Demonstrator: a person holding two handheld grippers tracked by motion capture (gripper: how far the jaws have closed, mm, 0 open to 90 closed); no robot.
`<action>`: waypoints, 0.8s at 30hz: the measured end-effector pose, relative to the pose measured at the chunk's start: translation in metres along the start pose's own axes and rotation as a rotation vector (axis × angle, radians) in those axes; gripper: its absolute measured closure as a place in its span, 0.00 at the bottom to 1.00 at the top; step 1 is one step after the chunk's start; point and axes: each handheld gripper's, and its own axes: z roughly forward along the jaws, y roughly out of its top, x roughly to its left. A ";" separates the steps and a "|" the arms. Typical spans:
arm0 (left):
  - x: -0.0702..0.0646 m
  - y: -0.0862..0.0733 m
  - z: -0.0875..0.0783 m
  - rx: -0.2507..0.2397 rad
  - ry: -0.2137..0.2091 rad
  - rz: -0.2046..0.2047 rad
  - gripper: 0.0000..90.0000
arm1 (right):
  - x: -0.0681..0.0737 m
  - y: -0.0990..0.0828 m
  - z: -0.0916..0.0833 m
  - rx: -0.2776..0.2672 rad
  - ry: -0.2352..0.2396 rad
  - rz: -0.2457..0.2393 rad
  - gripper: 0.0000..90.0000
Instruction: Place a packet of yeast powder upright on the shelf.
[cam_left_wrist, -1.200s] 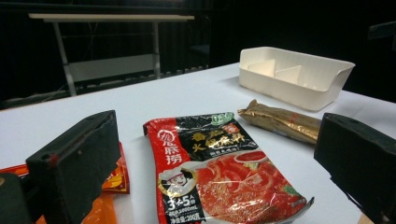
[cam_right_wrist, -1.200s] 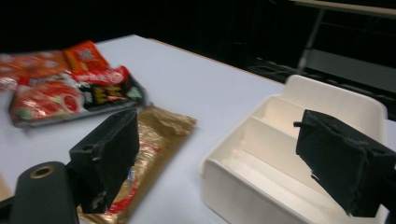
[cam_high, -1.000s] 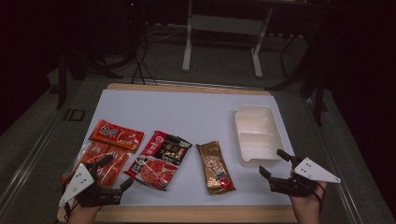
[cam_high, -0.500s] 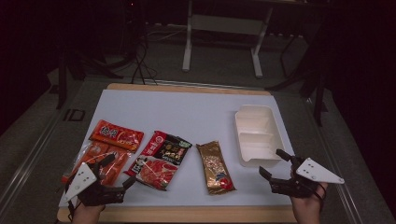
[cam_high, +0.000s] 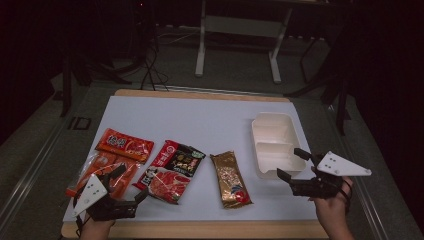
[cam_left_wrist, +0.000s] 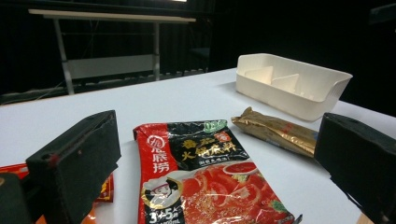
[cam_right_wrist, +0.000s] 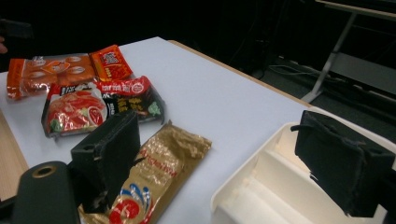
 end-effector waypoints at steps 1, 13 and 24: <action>0.000 0.000 0.000 -0.001 -0.002 -0.005 0.01 | -0.003 0.004 0.002 -0.001 0.010 0.005 0.15; -0.001 0.000 0.001 0.006 -0.018 0.005 0.01 | -0.020 0.034 0.037 0.043 0.176 -0.031 0.12; -0.003 -0.001 0.002 0.018 -0.025 0.017 0.01 | -0.019 0.039 0.083 0.168 0.276 -0.073 0.15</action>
